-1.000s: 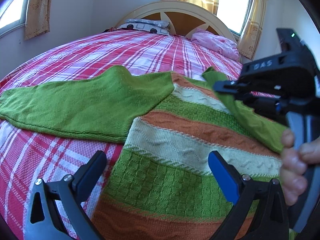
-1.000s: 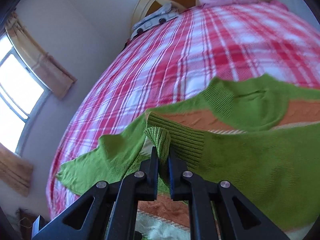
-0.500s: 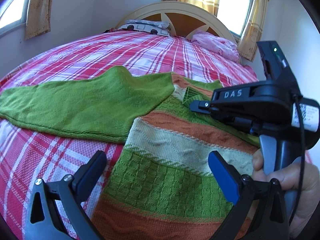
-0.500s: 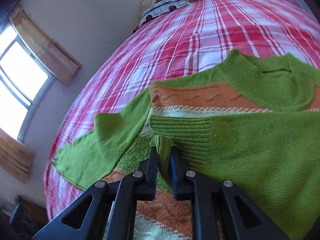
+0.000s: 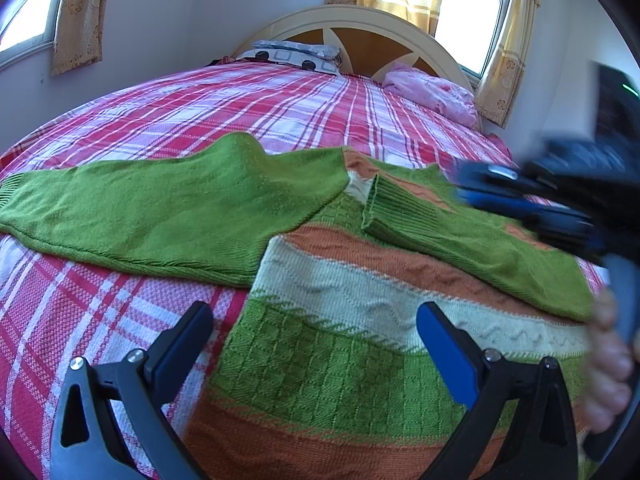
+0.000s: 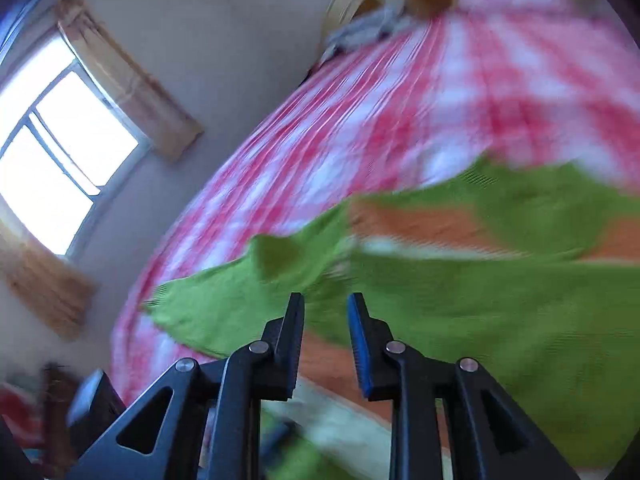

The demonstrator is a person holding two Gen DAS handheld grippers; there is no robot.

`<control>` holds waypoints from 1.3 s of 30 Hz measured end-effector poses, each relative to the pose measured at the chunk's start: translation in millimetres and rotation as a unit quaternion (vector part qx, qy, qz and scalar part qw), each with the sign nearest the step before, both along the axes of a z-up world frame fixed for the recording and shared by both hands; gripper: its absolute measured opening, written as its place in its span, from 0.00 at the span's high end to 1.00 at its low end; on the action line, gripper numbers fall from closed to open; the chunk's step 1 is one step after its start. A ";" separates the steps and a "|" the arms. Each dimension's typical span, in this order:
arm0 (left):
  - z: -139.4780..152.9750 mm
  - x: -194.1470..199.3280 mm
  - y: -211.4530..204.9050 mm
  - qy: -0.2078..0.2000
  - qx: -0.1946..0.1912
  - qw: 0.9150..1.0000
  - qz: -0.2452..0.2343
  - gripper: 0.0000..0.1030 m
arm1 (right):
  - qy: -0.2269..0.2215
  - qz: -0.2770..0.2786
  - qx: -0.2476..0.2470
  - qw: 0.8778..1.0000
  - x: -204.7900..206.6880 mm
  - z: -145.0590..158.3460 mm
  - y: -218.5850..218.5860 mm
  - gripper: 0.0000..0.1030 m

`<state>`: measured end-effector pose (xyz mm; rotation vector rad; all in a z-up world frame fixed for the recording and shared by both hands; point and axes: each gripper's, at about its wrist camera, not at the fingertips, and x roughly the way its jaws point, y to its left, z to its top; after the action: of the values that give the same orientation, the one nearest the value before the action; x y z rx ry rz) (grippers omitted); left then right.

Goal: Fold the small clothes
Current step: 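Carry the sleeve across the sweater front and open the right gripper, then grasp the other green sleeve cuff with the left gripper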

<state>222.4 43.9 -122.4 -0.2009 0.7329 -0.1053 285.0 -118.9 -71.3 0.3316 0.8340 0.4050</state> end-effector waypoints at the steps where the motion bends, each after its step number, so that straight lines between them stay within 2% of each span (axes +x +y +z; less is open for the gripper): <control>1: -0.3 0.9 -1.5 0.001 0.002 1.000 0.000 0.00 | -0.005 -0.022 -0.028 0.999 -10.1 3.5 -11.6 0.76; 3: 0.0 1.0 -2.8 0.002 0.006 1.000 0.001 0.00 | -0.005 -0.071 -0.098 0.993 -30.6 4.5 -41.1 0.77; 4: -0.4 1.4 -3.6 0.002 0.008 1.000 0.001 0.00 | -0.006 -0.105 -0.142 0.984 -43.9 2.0 -61.5 0.78; 7: -1.5 3.7 -6.0 0.005 0.016 1.000 0.003 0.00 | 0.017 -0.174 -0.194 0.965 -67.5 -12.1 -105.8 0.78; 10: -2.5 6.3 -10.1 0.011 0.032 0.999 0.004 0.00 | 0.033 -0.181 -0.191 0.964 -78.9 -31.7 -122.8 0.78; 12: -3.2 7.8 -13.4 0.015 0.045 0.999 0.004 0.00 | 0.014 -0.182 -0.205 0.962 -85.4 -35.8 -117.4 0.78; 18: -2.3 7.8 -16.3 0.024 0.062 0.998 0.004 0.00 | -0.007 -0.159 -0.297 0.942 -84.5 -40.1 -80.8 0.78; 21: 8.3 14.3 -24.5 0.038 0.071 0.997 -0.015 0.00 | -0.007 -0.159 -0.302 0.940 -87.2 -42.4 -82.3 0.78; 25: 37.8 30.9 -43.8 0.012 0.071 0.997 -0.014 0.00 | -0.005 -0.162 -0.288 0.944 -86.1 -42.2 -84.2 0.78; 27: 43.6 53.3 -60.7 0.017 0.077 0.997 -0.014 0.00 | -0.006 -0.164 -0.292 0.942 -86.0 -41.5 -83.0 0.78; 30: 31.8 84.8 -84.3 0.038 0.101 0.994 -0.015 0.00 | -0.009 -0.165 -0.305 0.938 -84.6 -41.3 -78.6 0.78; 33: 7.4 104.2 -91.7 0.081 0.130 0.988 0.003 0.00 | -0.013 -0.168 -0.309 0.936 -86.7 -39.2 -78.4 0.78; 34: -1.0 108.1 -90.1 0.097 0.129 0.987 0.007 0.00 | -0.016 -0.170 -0.307 0.936 -87.8 -38.4 -79.2 0.78; 35: -1.7 108.3 -85.0 0.098 0.109 0.989 0.009 0.00 | -0.017 -0.170 -0.305 0.937 -88.3 -37.9 -79.7 0.78; 39: -5.5 109.6 -74.4 0.104 0.084 0.991 0.019 0.00 | -0.024 -0.175 -0.304 0.936 -89.5 -33.1 -80.1 0.78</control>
<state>332.0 -30.5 -128.0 -0.0645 0.9405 0.0148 195.5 -199.1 -104.3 -0.1112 0.7916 -0.1854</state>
